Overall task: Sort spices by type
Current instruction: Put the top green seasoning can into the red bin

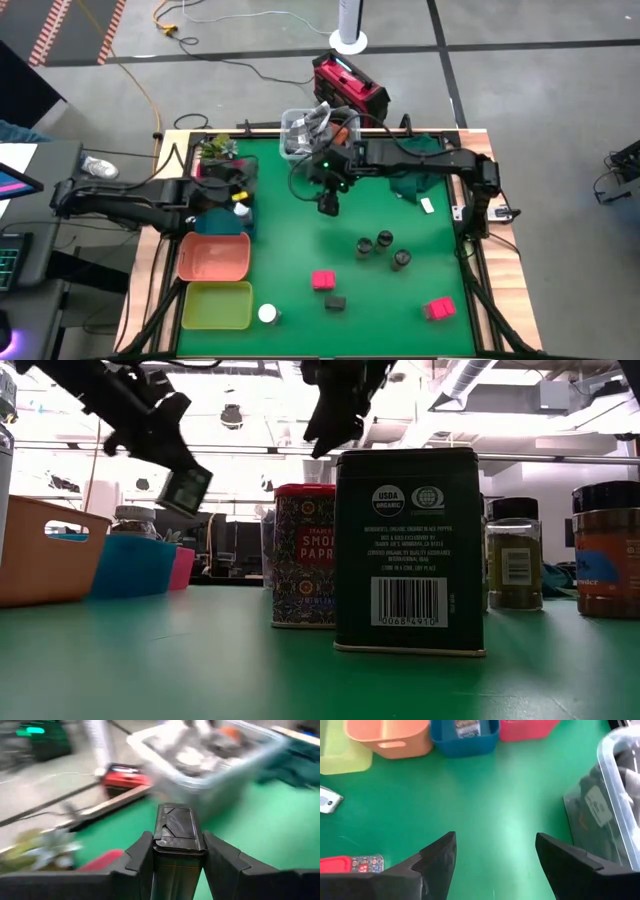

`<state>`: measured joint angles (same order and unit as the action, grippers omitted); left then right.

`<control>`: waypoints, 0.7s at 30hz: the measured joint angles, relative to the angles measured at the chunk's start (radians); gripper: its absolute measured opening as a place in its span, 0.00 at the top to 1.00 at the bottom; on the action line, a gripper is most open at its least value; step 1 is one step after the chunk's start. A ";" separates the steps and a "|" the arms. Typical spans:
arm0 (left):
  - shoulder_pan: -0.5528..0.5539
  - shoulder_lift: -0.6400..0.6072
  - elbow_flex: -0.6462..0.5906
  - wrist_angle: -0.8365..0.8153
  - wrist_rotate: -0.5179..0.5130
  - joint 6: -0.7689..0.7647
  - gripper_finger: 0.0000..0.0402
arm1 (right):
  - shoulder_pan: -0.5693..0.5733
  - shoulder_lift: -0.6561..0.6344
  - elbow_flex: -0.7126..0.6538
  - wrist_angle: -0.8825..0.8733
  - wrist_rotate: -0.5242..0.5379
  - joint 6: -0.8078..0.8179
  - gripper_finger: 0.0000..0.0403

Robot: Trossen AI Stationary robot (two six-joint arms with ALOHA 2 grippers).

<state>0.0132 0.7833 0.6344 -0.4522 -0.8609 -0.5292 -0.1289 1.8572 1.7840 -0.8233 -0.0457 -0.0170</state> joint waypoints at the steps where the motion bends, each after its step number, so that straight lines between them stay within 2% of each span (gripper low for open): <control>1: 0.000 -0.011 0.000 -0.036 -0.045 -0.035 0.67 | 0.004 0.000 0.000 0.008 0.000 -0.007 0.27; 4: 0.000 -0.029 0.000 -0.139 -0.177 -0.159 0.67 | 0.016 0.000 0.000 0.026 0.000 -0.011 0.27; 7: 0.001 -0.030 0.000 -0.247 -0.254 -0.307 0.67 | 0.020 0.000 0.000 0.030 0.000 -0.011 0.27; 14: 0.035 0.010 -0.001 -0.508 -0.272 -0.636 0.67 | 0.026 0.000 0.000 0.033 0.000 -0.011 0.27; 17: 0.047 0.030 -0.002 -0.557 -0.285 -0.727 0.67 | 0.026 0.000 -0.001 0.035 0.000 -0.011 0.27; 21: 0.063 0.060 -0.002 -0.550 -0.296 -0.769 0.67 | 0.026 0.000 -0.001 0.044 0.000 -0.018 0.27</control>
<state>0.0757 0.8430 0.6323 -1.0022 -1.1572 -1.2979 -0.1024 1.8576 1.7832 -0.7798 -0.0456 -0.0349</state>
